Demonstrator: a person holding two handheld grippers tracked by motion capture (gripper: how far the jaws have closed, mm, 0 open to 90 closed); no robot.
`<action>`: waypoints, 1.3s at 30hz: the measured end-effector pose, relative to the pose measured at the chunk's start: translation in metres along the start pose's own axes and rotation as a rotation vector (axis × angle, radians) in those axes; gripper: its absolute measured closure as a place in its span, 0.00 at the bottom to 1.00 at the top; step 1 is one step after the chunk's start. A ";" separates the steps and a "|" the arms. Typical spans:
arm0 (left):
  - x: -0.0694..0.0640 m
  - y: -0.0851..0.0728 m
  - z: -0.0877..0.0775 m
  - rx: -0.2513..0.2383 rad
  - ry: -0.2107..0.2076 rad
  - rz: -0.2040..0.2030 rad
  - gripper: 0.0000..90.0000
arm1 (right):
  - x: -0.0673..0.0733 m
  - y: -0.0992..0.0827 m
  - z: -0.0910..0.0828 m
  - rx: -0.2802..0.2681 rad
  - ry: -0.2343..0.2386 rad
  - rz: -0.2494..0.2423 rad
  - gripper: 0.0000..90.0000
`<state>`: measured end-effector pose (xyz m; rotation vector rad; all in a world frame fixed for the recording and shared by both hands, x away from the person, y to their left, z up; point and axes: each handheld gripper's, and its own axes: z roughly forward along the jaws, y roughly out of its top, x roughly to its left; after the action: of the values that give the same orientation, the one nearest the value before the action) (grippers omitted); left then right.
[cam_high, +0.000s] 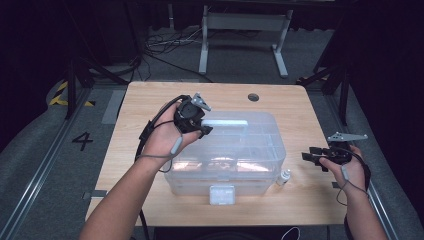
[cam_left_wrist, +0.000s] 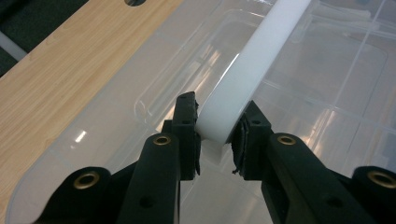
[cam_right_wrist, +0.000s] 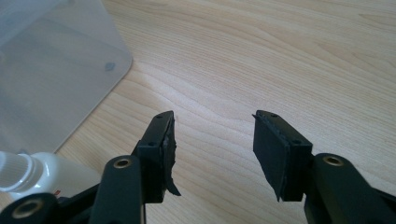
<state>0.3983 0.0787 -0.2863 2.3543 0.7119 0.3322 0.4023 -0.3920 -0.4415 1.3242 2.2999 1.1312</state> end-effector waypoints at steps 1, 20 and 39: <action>0.001 0.001 0.000 -0.002 0.001 -0.003 0.82 | 0.000 0.000 0.000 0.000 0.000 0.000 0.55; 0.018 0.020 -0.002 0.020 -0.011 -0.050 0.80 | 0.000 0.000 0.000 0.001 -0.007 -0.003 0.55; 0.036 0.041 -0.002 0.080 -0.029 -0.062 0.78 | 0.006 0.005 -0.007 -0.027 -0.009 -0.023 0.58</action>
<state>0.4433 0.0738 -0.2567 2.4012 0.7955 0.2459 0.3981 -0.3893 -0.4328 1.2877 2.2791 1.1423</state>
